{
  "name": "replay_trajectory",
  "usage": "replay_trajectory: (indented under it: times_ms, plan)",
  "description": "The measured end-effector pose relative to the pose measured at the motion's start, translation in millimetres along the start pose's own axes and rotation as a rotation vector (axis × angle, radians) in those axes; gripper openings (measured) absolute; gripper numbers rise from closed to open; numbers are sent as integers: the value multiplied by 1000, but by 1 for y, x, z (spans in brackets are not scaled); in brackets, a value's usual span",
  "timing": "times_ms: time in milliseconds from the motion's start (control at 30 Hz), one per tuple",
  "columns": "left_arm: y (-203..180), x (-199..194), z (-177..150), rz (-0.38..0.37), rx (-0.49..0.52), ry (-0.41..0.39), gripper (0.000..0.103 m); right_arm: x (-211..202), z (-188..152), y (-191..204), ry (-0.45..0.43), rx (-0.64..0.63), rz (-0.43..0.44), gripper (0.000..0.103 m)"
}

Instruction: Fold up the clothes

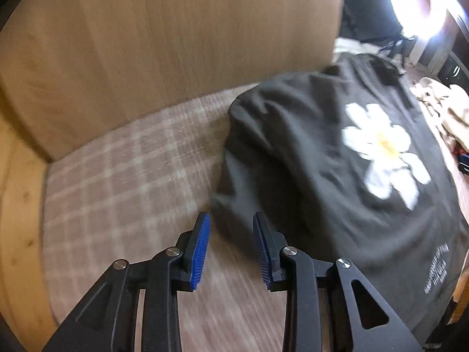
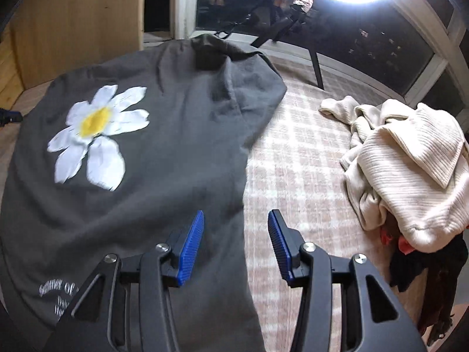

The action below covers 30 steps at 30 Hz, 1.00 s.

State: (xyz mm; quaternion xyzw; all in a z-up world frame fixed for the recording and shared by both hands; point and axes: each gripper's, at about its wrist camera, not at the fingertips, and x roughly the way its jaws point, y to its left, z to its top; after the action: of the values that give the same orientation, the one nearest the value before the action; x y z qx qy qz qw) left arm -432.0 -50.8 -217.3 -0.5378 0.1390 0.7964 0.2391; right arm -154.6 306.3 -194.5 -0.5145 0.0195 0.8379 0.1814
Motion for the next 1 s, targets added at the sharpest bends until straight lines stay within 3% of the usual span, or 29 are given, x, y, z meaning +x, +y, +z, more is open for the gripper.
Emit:
replay_trajectory:
  times_ms: [100,133,167,300,333,400,433,533,600,667,767,800,933,1000]
  plan:
    - [-2,22,3,-43,23,37,29,11,3,-4,28,21,-21,45]
    - [-4,26,2,-68,27,39,22,15,4,-5,36,32,-26,45]
    - [-5,27,1,-84,27,37,8,19,3,-7,46,44,-28,45]
    - [-6,6,-10,-59,41,-17,8,35,3,-6,97,37,-50,45]
    - [-2,-5,-15,-20,35,-39,8,37,2,-5,106,28,-59,45]
    - [16,-27,-28,170,9,-84,8,43,2,-2,126,11,-71,45]
    - [27,-35,-35,206,-17,-98,8,46,2,-1,139,2,-72,45]
    - [53,-35,-40,230,-74,-58,24,49,5,0,152,-21,-89,45]
    - [51,-35,-26,273,-66,-76,24,47,10,0,143,-22,-85,45]
    - [44,-36,-7,206,-67,-111,31,47,17,2,135,-25,-82,45]
    - [21,-27,27,-14,-46,-141,50,46,25,9,118,-36,-70,45]
    - [8,-19,41,-47,-20,-142,49,45,27,12,111,-41,-62,45]
    - [-36,8,77,-16,96,-155,48,42,28,20,78,-59,-26,45]
    - [-49,19,86,-19,121,-164,38,39,28,23,63,-60,2,45]
